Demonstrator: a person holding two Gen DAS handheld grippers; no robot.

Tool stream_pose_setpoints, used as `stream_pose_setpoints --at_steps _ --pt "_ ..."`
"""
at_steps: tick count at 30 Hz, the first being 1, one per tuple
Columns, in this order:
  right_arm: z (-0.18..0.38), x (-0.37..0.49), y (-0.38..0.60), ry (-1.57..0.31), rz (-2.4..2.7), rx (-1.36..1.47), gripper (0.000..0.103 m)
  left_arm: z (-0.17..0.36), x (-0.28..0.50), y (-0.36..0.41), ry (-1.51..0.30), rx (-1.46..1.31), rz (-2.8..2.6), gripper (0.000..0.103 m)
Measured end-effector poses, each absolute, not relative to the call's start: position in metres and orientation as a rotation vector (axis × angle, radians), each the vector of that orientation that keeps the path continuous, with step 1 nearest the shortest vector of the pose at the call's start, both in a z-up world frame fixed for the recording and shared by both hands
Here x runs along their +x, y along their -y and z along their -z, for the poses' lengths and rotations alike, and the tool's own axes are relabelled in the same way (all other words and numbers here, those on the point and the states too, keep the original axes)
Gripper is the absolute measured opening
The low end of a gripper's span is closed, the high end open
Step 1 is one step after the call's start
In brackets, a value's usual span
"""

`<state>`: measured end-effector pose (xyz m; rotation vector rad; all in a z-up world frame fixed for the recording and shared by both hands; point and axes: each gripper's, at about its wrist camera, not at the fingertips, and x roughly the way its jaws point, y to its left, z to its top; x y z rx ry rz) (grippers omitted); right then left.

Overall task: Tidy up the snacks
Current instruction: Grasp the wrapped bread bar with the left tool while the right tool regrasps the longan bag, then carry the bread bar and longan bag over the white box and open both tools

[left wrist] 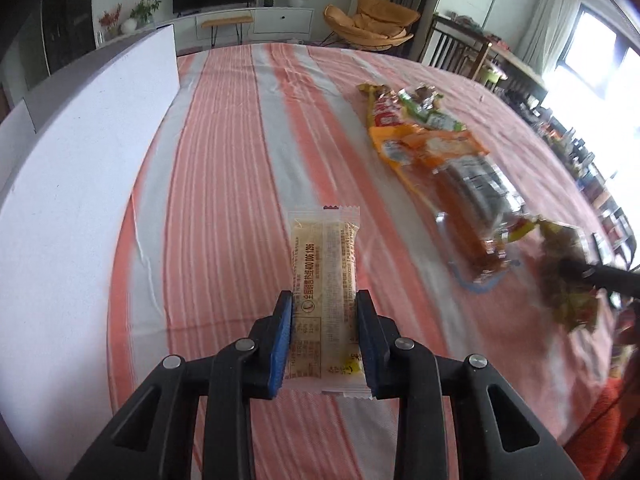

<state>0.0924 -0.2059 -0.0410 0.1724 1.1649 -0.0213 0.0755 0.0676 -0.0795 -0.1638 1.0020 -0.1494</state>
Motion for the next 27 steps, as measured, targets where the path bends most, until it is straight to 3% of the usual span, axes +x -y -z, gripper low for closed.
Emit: stream_pose_setpoints --at_steps 4,5,6,13,17,21,25,27 --pt "0.057 0.079 0.218 -1.144 0.097 0.277 0.085 0.051 0.058 -0.074 -0.972 -0.223 0.215 0.03" --pt "0.059 0.074 0.227 -1.123 0.084 0.346 0.073 0.04 0.051 -0.079 -0.96 -0.246 0.234 0.03" --pt "0.058 0.068 0.235 -1.086 0.04 0.424 0.053 0.034 0.046 -0.083 -0.952 -0.262 0.243 0.03" --pt "0.0 0.041 0.226 -0.958 -0.143 0.525 0.051 -0.024 0.006 -0.156 -0.864 -0.346 0.187 0.03" --pt "-0.06 0.03 0.154 -0.892 -0.44 0.533 0.051 -0.048 -0.016 -0.227 -0.814 -0.341 -0.01 0.03" --pt "-0.106 0.026 0.047 -0.886 -0.754 0.452 0.052 -0.045 -0.042 -0.296 -0.82 -0.361 -0.233 0.03" --pt "-0.118 0.018 -0.058 -0.899 -0.94 0.302 0.054 -0.024 -0.06 -0.329 -0.858 -0.348 -0.385 0.03" --pt "-0.107 0.017 -0.104 -0.921 -1.02 0.242 0.063 -0.01 -0.064 -0.338 -0.887 -0.364 -0.439 0.036"
